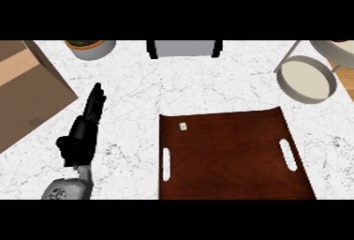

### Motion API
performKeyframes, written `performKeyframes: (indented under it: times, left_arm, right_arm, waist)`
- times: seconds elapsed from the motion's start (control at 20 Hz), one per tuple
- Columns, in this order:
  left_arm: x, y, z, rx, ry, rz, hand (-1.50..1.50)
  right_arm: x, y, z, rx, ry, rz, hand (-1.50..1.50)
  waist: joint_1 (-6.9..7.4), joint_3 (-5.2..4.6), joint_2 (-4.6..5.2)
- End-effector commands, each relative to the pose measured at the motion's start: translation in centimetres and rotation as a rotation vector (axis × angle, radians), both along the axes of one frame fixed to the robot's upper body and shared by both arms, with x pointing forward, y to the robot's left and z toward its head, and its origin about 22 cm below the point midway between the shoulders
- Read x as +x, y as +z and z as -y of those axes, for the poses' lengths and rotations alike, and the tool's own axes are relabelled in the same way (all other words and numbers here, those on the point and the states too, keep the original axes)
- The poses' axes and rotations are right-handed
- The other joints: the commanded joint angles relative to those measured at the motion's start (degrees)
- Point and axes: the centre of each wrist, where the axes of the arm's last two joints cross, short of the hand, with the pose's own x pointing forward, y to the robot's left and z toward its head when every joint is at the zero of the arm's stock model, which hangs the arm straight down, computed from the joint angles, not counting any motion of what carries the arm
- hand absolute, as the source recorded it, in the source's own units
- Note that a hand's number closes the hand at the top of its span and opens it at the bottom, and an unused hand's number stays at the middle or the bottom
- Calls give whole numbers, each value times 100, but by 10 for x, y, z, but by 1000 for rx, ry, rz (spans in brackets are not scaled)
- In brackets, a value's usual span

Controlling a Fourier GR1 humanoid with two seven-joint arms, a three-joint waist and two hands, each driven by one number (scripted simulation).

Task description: Pick the pear from the tray and place it in the tiered basket

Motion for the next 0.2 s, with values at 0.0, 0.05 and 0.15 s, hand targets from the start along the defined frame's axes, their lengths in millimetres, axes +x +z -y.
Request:
performKeyframes:
  times: [0.0, 0.05, 0.15]
  left_arm:
    - [-7, 1, 2, 14, 23, 3, 0]
    - [-2, -2, -3, 5, 19, -1, 0]
    - [-5, -3, 8, -2, 23, -7, 0]
  right_arm:
    - [-74, -19, 40, -8, -5, 40, -150]
    - [-87, -23, 45, 11, -10, 32, -150]
    - [-125, -20, 62, 1, 34, 58, -150]
  waist:
    - [-110, 7, -24]
    - [-53, 2, 1]
    - [-139, 5, -10]
